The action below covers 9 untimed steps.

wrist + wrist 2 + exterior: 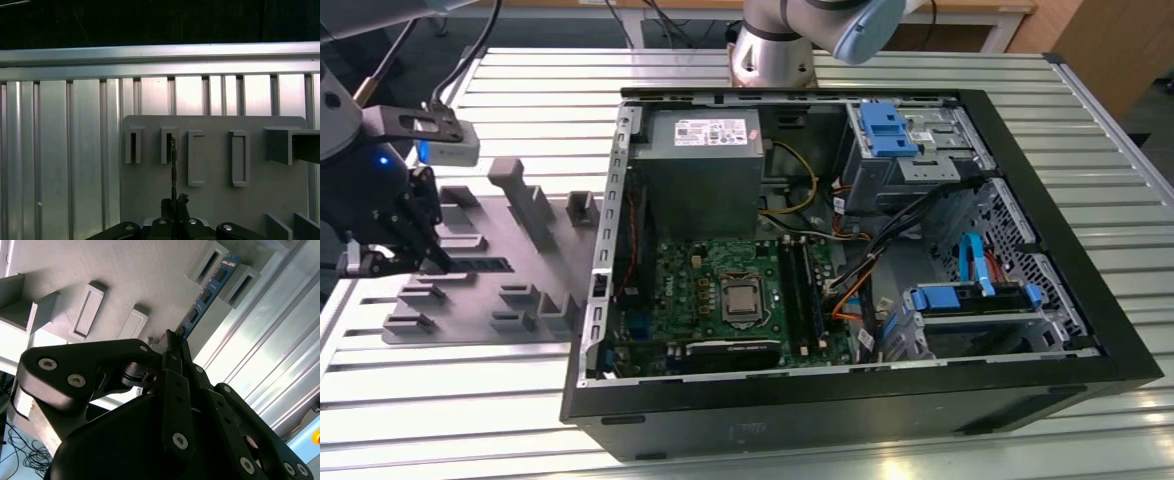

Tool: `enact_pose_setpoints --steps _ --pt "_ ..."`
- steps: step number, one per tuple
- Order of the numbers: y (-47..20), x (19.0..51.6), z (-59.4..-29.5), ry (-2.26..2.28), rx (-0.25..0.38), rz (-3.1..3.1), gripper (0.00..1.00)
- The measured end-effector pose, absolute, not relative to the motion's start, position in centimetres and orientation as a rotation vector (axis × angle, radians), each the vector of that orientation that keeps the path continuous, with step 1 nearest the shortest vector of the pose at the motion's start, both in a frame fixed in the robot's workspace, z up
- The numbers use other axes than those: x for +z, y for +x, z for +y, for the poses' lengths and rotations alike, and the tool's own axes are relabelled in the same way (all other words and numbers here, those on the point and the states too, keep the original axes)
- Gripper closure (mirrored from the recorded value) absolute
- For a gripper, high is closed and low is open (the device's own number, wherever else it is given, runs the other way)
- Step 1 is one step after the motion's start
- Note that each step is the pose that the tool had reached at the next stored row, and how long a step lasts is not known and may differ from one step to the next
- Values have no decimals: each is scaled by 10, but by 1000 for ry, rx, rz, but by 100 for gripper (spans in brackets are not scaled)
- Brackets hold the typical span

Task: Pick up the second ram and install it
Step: 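Pick up the second ram and move it above second insertion slot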

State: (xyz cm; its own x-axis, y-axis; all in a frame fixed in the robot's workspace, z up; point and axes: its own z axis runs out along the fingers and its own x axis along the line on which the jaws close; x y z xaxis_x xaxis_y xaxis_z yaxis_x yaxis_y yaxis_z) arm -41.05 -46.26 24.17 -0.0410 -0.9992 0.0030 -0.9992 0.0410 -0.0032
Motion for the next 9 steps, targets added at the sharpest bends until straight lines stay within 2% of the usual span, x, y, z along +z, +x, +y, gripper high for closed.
enact_pose_setpoints --steps 9 --pt "-410 243 -463 -2175 -7 2266 86"
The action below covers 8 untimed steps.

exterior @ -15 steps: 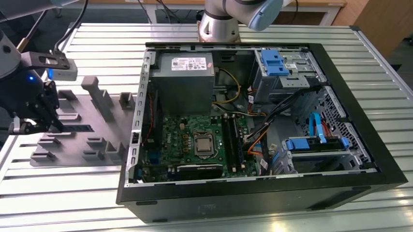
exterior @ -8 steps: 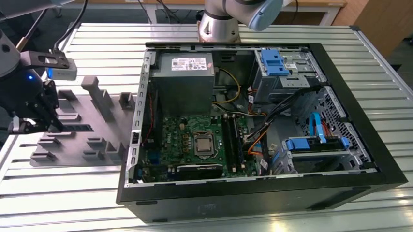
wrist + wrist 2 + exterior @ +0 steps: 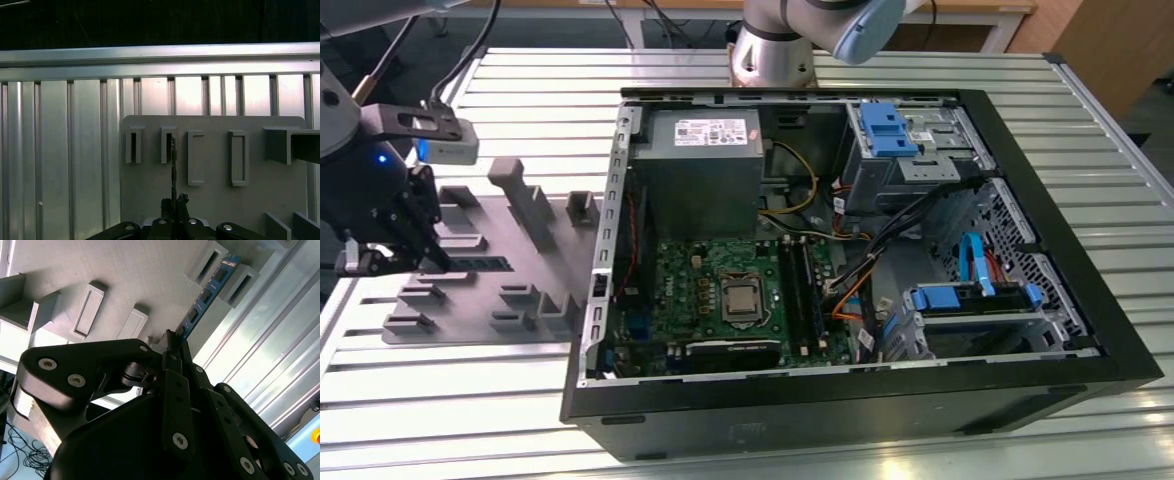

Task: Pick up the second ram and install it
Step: 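Pick up the second ram and move it above second insertion slot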

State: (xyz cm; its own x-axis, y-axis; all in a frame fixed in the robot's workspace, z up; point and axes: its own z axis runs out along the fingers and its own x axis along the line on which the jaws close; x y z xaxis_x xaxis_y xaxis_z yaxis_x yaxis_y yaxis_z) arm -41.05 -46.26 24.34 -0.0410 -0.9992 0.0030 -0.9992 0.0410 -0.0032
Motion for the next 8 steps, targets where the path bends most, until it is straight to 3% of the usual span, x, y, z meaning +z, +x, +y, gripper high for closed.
enact_pose_setpoints --steps 8 --pt "-410 245 -463 -2175 -7 2266 86"
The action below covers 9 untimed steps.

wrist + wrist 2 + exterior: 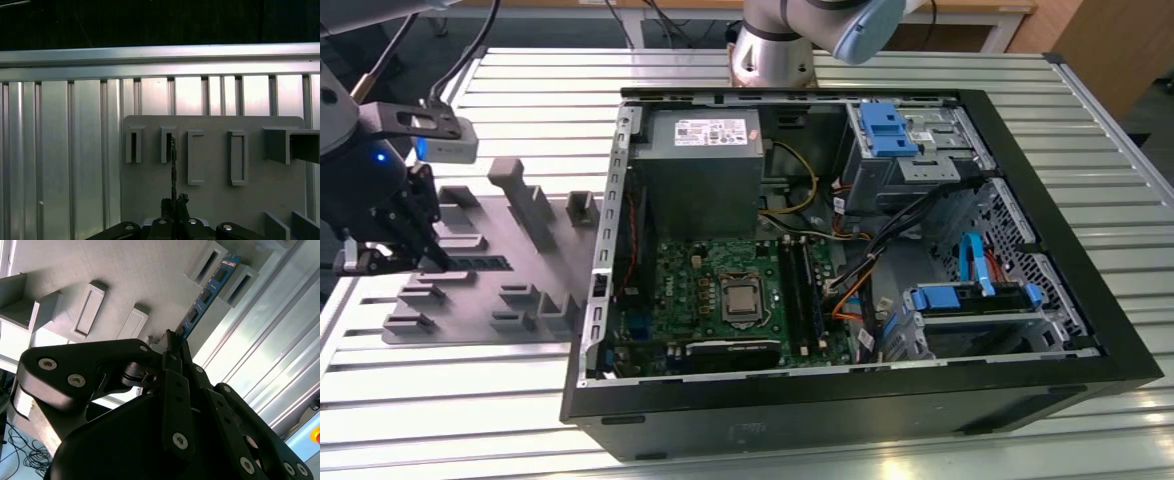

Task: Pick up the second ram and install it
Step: 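Pick up the second ram and move it above second insertion slot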

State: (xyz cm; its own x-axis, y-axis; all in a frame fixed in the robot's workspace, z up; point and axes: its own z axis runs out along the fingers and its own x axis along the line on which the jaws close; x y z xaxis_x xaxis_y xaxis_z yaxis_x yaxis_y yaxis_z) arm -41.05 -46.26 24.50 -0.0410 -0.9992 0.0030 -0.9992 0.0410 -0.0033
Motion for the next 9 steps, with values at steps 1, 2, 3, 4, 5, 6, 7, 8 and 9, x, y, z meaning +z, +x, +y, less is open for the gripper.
enact_pose_setpoints --steps 1,2,3,4,5,6,7,8,9 --pt "-410 245 -463 -2175 -7 2266 86" --pt "-410 245 -463 -2175 -7 2266 86" --pt "-410 246 -463 -2175 -7 2266 86" --pt "-410 246 -463 -2175 -7 2266 86" --pt "-410 246 -463 -2175 -7 2266 86" --pt "-410 246 -463 -2175 -7 2266 86" --pt "-410 246 -463 -2175 -7 2266 86" --pt "-410 247 -463 -2175 -7 2266 86" --pt "-410 247 -463 -2175 -7 2266 86"
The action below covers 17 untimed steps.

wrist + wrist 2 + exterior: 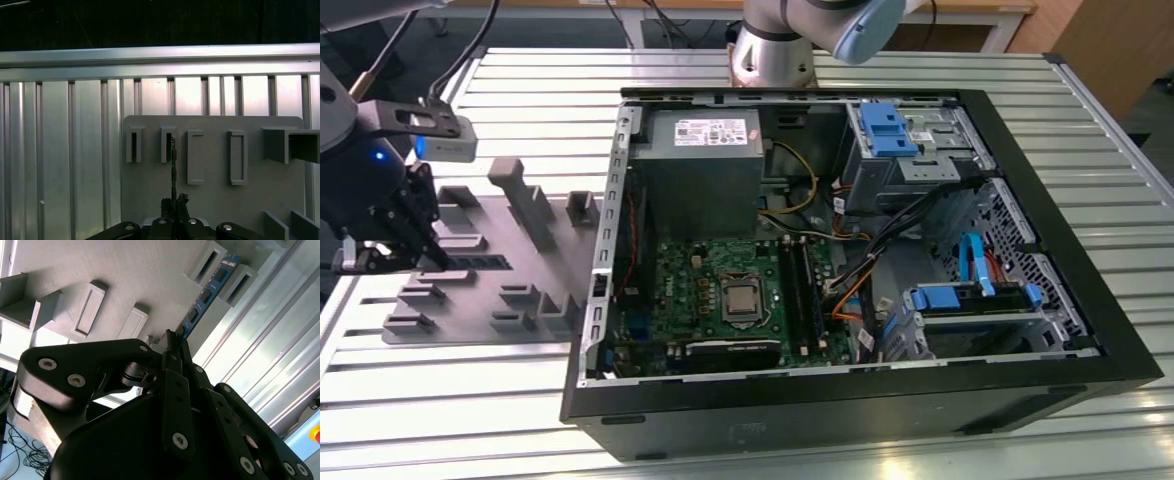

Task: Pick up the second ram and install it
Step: 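Pick up the second ram and move it above second insertion slot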

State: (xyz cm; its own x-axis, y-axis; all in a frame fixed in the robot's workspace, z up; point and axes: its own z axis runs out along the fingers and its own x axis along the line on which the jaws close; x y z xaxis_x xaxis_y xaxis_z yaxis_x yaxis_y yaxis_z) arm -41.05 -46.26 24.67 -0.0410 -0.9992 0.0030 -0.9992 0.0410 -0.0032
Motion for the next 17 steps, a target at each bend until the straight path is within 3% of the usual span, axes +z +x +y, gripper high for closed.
enact_pose_setpoints --steps 17 --pt "-410 254 -463 -2175 -7 2266 86"
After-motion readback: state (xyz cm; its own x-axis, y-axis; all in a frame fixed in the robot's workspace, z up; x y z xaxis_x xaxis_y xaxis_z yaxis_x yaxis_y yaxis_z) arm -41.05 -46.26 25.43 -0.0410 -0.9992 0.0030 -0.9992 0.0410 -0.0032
